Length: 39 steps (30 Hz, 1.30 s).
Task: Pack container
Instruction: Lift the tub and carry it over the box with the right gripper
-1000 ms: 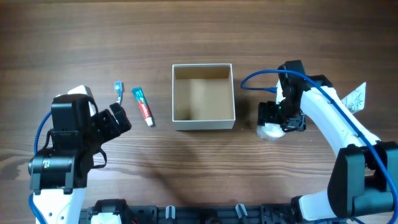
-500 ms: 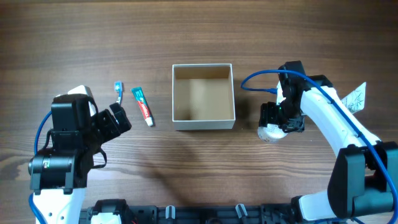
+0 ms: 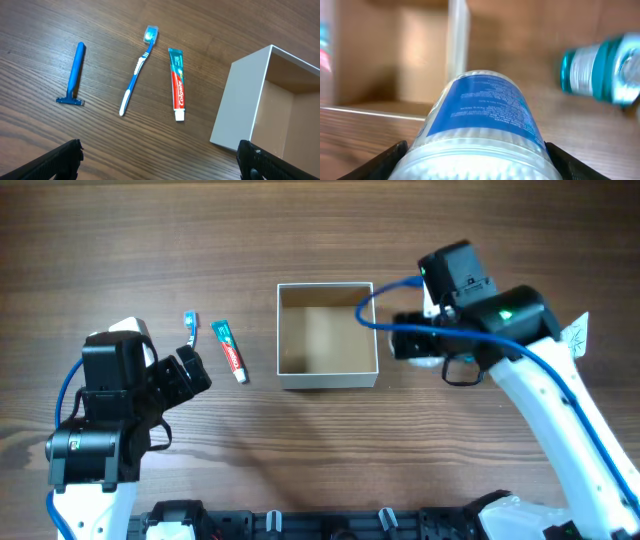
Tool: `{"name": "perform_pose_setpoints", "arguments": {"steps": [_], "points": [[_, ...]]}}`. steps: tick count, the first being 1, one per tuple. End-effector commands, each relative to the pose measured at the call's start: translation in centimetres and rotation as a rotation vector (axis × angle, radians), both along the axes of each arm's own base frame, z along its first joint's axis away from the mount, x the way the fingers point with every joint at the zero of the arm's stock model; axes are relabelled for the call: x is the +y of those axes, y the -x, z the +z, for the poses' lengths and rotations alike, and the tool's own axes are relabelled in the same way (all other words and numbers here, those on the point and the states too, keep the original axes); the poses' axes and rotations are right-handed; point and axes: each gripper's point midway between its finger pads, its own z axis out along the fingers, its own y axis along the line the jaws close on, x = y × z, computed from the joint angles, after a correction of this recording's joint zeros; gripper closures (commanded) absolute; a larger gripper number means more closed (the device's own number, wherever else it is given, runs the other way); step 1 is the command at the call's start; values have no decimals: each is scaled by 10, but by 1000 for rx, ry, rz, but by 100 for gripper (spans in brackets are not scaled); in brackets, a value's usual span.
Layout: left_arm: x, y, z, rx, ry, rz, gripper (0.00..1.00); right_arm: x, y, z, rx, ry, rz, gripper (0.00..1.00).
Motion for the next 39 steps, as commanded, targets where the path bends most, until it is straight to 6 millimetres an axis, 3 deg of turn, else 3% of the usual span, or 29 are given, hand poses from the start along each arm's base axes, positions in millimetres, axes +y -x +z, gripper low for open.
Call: {"name": "perform_pose_setpoints", "arguments": {"steps": [1,4,8,11,13,16,22,28,32,39], "points": [[-3,-2,8,-21,17,3,0,24,-15,50,-135,-38,1,96],[-3,-2,8,-22,17,3,0,55,-26,66,-151,-73,35,96],[-3,-2,8,-21,19,2,0,100,-45,61,-96,-115,65,96],[-5,-2,8,-21,26,-3,0,126,-71,43,-89,-116,50,96],[-5,-2,8,-21,26,-3,0,141,-87,13,-51,-105,28,95],[-5,-2,8,-21,26,-3,0,153,-99,-26,5,-76,15,96],[-5,-2,8,-21,26,-3,0,175,-109,-65,34,-61,32,96],[-5,-2,8,-21,26,-3,0,188,-109,-88,58,-49,35,96],[-5,-2,8,-20,26,-3,0,189,-110,-117,99,-17,33,96],[-5,-2,8,-20,26,-3,0,193,-116,-125,88,-16,57,96]]}}
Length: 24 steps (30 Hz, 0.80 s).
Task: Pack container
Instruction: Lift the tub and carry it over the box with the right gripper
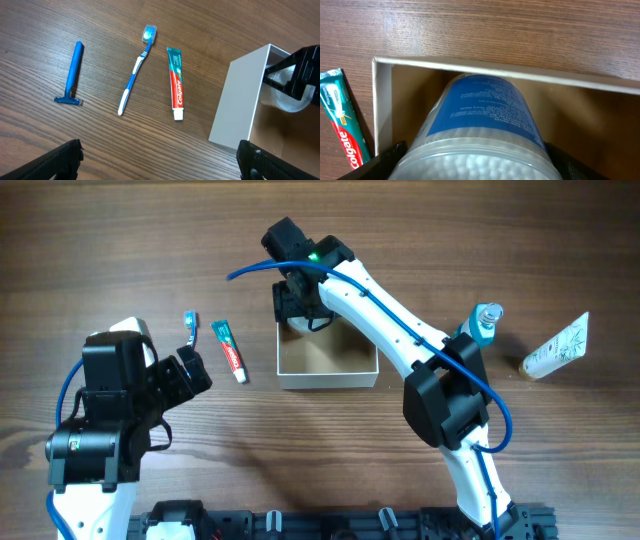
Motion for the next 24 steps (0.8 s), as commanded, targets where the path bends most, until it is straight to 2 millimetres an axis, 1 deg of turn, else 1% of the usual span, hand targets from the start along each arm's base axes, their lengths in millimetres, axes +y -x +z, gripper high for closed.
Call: {"name": "perform_pose_setpoints", "arguments": {"steps": [1,2,3,4,5,7,8,12,16,17,18,20,23,24], "points": [[-3,-2,8,-21,20,1,0,7,-8,10,-36,-28,7,95],[-3,-2,8,-21,20,1,0,8,-9,10,-40,-31,9,92],[-3,-2,8,-21,20,1,0,9,-10,11,-45,-34,9,82],[-3,-2,8,-21,20,1,0,10,-11,12,-56,-34,32,41],[-3,-2,8,-21,20,1,0,10,-11,12,-56,-33,34,22],[-3,-2,8,-21,20,1,0,10,-11,12,-55,-32,34,10],[-3,-2,8,-21,20,1,0,10,-11,12,-55,-32,33,7],[-3,-2,8,-20,20,1,0,9,-12,12,-60,-26,31,2],[-3,-1,7,-17,20,2,0,4,-6,15,-44,-14,31,2],[-3,-1,7,-17,20,1,0,1,-5,17,-42,-2,26,4],[-3,-1,7,-17,20,1,0,-7,-3,23,-49,22,-3,6],[-3,-1,7,-17,20,1,0,-17,-2,36,-73,45,-35,6],[-3,-1,7,-17,20,1,0,-27,-1,72,-142,41,-47,7],[-3,-1,7,-17,20,1,0,-29,0,81,-158,35,-50,12]]}}
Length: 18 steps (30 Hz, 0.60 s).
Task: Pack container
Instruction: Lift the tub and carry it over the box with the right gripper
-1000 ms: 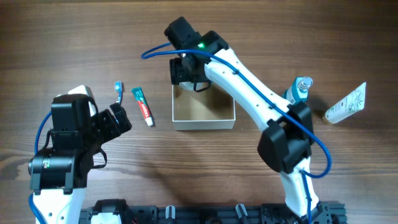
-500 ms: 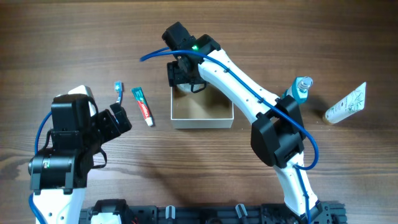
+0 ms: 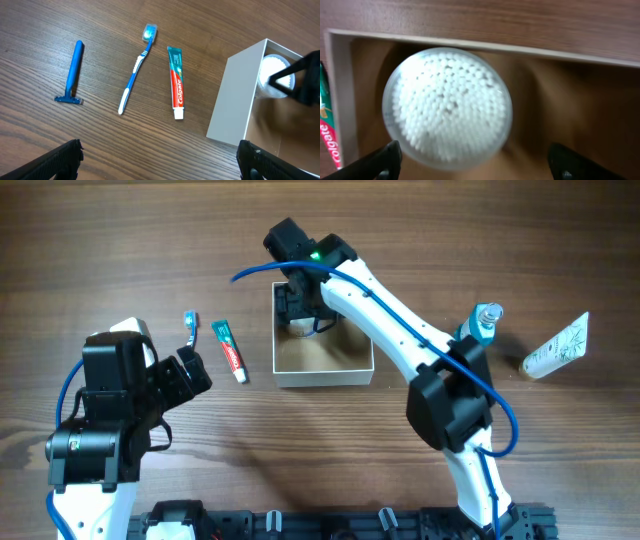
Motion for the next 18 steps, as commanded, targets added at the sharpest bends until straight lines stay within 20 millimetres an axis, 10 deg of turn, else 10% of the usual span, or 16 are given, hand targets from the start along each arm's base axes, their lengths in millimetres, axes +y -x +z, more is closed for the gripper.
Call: {"name": "perform_pose_setpoints", "arguments": {"steps": [1,5,18], "points": [[-3,-2,8,-21,20,1,0,-12,-7,73,-160,-43,-36,19],[-3,-2,8,-21,20,1,0,-24,-5,68,-131,-19,-58,92],[-3,-2,8,-21,20,1,0,-36,-10,-9,-14,36,-67,96]]}}
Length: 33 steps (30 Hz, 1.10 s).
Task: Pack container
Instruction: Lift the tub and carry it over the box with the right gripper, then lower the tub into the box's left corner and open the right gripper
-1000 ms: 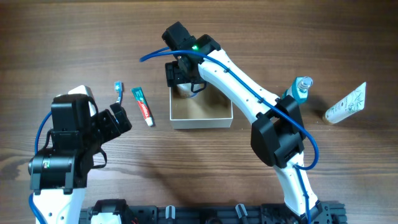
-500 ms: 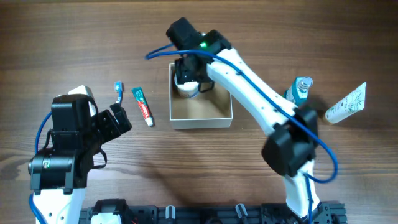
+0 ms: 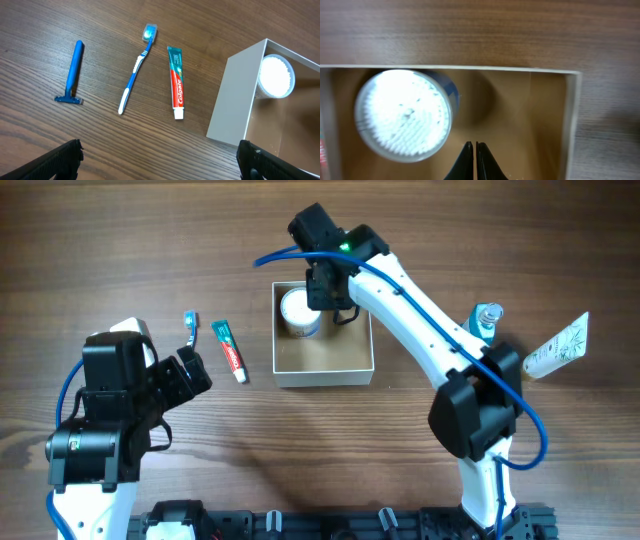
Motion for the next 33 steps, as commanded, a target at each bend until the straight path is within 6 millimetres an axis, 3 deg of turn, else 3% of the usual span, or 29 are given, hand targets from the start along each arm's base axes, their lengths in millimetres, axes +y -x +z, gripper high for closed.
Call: {"name": "perform_pose_setpoints", "arguments": {"steps": [1,3,7,12,20,23,25,30,33], "points": [[-3,-2,8,-21,20,1,0,1,2,-32,42,27,14,96],[-3,-2,8,-21,20,1,0,2,1,-48,53,34,14,96],[-3,-2,8,-21,20,1,0,7,-1,-61,61,20,27,96],[-3,-2,8,-21,20,1,0,33,-3,-58,67,-100,107,95],[-3,-2,8,-21,20,1,0,28,1,-60,84,-83,100,94],[-3,-2,8,-20,20,1,0,15,18,-60,159,-42,57,95],[-3,-2,8,-21,20,1,0,5,43,-49,247,-26,45,96],[-3,-2,8,-21,20,1,0,-9,92,2,362,-58,95,95],[-3,-2,8,-21,20,1,0,-16,105,15,384,-43,99,95]]}}
